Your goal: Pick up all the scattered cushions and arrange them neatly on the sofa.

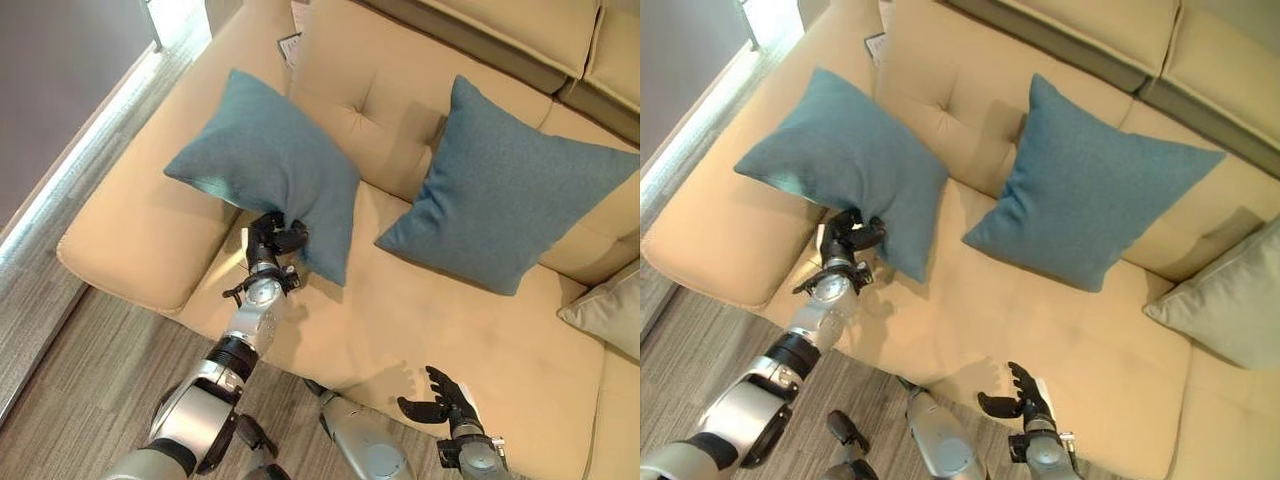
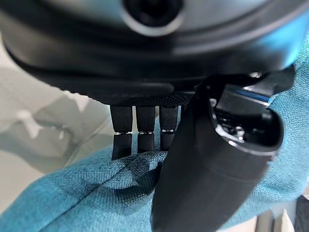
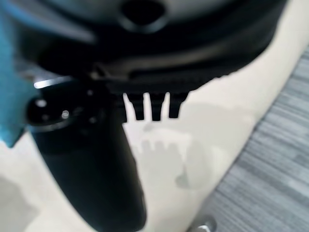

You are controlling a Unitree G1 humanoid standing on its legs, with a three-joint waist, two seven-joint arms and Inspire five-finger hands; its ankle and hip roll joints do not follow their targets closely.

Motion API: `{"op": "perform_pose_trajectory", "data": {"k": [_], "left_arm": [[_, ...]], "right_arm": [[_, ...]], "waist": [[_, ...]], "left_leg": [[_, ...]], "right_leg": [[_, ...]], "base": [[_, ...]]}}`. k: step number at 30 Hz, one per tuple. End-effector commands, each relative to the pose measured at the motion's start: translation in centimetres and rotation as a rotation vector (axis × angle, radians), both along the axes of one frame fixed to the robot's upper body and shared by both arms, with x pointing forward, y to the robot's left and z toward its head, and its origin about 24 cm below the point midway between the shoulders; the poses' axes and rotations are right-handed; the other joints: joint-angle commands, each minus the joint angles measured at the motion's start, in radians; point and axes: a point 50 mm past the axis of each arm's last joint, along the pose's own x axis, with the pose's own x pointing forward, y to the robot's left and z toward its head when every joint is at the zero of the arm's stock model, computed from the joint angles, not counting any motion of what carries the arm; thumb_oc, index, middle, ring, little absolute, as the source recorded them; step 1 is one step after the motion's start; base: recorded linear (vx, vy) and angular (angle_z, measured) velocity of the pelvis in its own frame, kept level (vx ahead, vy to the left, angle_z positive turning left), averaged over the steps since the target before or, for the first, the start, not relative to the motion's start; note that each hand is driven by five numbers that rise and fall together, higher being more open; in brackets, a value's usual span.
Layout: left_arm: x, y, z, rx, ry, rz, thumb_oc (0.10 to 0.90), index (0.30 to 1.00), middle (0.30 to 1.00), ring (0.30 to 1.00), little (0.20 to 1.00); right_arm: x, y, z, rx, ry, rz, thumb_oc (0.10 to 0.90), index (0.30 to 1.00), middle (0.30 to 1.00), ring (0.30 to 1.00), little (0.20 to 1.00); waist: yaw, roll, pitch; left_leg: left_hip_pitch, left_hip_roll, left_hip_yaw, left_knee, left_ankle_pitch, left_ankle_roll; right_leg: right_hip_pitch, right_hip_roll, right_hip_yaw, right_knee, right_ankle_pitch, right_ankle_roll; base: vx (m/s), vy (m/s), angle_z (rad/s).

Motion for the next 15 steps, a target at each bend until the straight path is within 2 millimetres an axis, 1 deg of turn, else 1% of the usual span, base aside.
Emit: {"op": "perform_pose_trajectory", "data": {"k": [1,3,4,5,7,8,9,11,12,13,15], "left_arm": [[0.0,-4.4,6.7,-0.112,-0.342,-0.209,0.400,0.300,0.300,0.300,0.300],[-1.1,-5.3,6.6,-0.138,-0.365,-0.290,0.400,0.300,0.300,0.300,0.300],[-1.1,-5.3,6.6,-0.138,-0.364,-0.290,0.400,0.300,0.300,0.300,0.300],[-1.9,-5.7,6.4,-0.159,-0.375,-0.342,0.400,0.300,0.300,0.300,0.300],[-2.5,-6.2,6.4,-0.155,-0.388,-0.392,0.400,0.300,0.300,0.300,0.300],[-2.6,-6.2,6.5,-0.157,-0.396,-0.405,0.400,0.300,0.300,0.300,0.300],[-2.8,-6.5,6.7,-0.169,-0.406,-0.422,0.400,0.300,0.300,0.300,0.300],[-3.5,-7.0,7.6,-0.193,-0.454,-0.488,0.400,0.300,0.300,0.300,0.300],[-3.6,-7.0,7.8,-0.189,-0.465,-0.501,0.400,0.300,0.300,0.300,0.300],[-3.7,-7.0,8.1,-0.185,-0.477,-0.518,0.400,0.300,0.300,0.300,0.300],[-3.8,-6.9,8.4,-0.159,-0.496,-0.551,0.400,0.300,0.300,0.300,0.300]], "right_arm": [[-2.1,-3.7,0.3,-0.090,0.028,-0.066,0.800,0.900,0.900,0.900,0.900],[-1.9,-3.6,0.5,-0.090,0.021,-0.051,0.800,0.900,0.900,0.900,0.900],[-1.9,-3.6,0.5,-0.090,0.022,-0.051,0.800,0.900,0.900,0.900,0.900],[-1.6,-3.2,0.5,-0.084,0.017,-0.029,0.800,0.900,0.900,0.900,0.900],[-1.2,-2.8,0.6,-0.079,0.010,-0.008,0.800,0.900,0.900,0.900,0.900],[-0.8,-2.7,0.7,-0.075,0.003,0.001,0.800,0.900,0.900,0.900,0.900],[-0.3,-2.6,1.0,-0.074,-0.012,0.008,0.800,0.900,0.900,0.900,0.900],[1.5,-2.3,2.0,-0.078,-0.061,0.046,0.800,0.900,0.900,0.900,0.900],[1.7,-2.2,2.1,-0.079,-0.066,0.055,0.800,0.900,0.900,0.900,0.900],[1.9,-2.2,2.3,-0.079,-0.070,0.063,0.800,0.900,0.900,0.900,0.900],[1.9,-2.3,2.4,-0.078,-0.072,0.074,0.800,0.900,0.900,0.900,0.900]], "waist": [[0.011,0.022,-0.063],[0.016,0.020,-0.067],[0.016,0.019,-0.067],[0.020,0.008,-0.078],[0.028,-0.003,-0.090],[0.034,-0.008,-0.097],[0.041,-0.012,-0.105],[0.063,-0.027,-0.133],[0.063,-0.034,-0.141],[0.060,-0.038,-0.150],[0.054,-0.043,-0.167]], "left_leg": [[0.138,0.018,0.012,0.002,-0.121,-0.054],[0.148,0.016,0.014,0.003,-0.131,-0.050],[0.149,0.016,0.014,0.003,-0.131,-0.050],[0.154,0.011,0.009,0.014,-0.143,-0.043],[0.147,-0.001,-0.033,0.032,-0.160,-0.037],[0.140,-0.012,-0.072,0.041,-0.170,-0.034],[0.131,-0.027,-0.127,0.056,-0.183,-0.031],[0.103,-0.080,-0.333,0.123,-0.243,-0.010],[0.104,-0.091,-0.365,0.127,-0.256,-0.002],[0.110,-0.096,-0.379,0.122,-0.263,0.003],[0.126,-0.099,-0.381,0.117,-0.271,0.012]], "right_leg": [[0.076,0.034,-0.047,-0.120,-0.011,0.031],[0.094,0.038,-0.040,-0.123,-0.010,0.034],[0.094,0.038,-0.040,-0.123,-0.010,0.034],[0.104,0.047,-0.018,-0.125,-0.003,0.041],[0.107,0.056,0.012,-0.124,0.003,0.043],[0.108,0.057,0.025,-0.128,0.010,0.045],[0.109,0.056,0.041,-0.130,0.015,0.046],[0.113,0.060,0.130,-0.146,0.037,0.059],[0.115,0.063,0.155,-0.155,0.047,0.065],[0.118,0.064,0.172,-0.165,0.055,0.070],[0.124,0.061,0.190,-0.177,0.067,0.084]], "base": [[-0.02,0.017,0.10],[-0.02,0.038,0.04],[0.00,0.057,-0.05],[0.01,0.054,-0.05],[0.01,0.060,-0.24],[0.00,0.062,-0.73],[0.01,0.092,-1.28],[0.01,0.104,-1.42],[-0.02,0.069,-0.99],[-0.04,0.055,-0.90],[-0.04,0.096,-0.92]]}}
